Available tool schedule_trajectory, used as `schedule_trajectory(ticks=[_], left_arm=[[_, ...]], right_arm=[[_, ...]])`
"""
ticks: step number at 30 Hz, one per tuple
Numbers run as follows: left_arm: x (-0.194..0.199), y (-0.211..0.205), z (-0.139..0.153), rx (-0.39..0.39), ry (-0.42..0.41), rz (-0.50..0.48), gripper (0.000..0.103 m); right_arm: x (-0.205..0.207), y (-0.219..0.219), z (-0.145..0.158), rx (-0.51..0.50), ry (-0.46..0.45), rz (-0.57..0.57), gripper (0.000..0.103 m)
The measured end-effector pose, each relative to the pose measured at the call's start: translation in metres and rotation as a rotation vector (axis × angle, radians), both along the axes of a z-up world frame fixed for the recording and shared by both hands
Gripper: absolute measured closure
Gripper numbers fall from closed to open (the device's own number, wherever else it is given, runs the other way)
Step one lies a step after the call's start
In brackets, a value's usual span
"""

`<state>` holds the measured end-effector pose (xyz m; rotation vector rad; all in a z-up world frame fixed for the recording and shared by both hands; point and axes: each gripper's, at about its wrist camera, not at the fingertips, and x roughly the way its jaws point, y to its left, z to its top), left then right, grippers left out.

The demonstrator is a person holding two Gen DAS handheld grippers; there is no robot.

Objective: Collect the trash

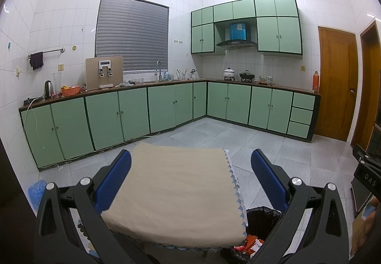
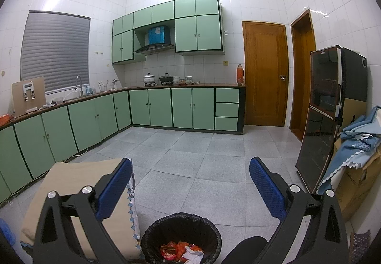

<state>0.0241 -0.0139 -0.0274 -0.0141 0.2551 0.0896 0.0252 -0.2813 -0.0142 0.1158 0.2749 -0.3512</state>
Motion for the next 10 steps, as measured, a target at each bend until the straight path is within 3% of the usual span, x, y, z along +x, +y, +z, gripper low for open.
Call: schedule_trajectory(ticks=[10], left_arm=[[0.0014,0.0008,-0.0001,0.001,0.017,-0.009,0.006]], right_arm=[[0.0010,-0.0039,0.0002,0.001,0.005,-0.002,0.006]])
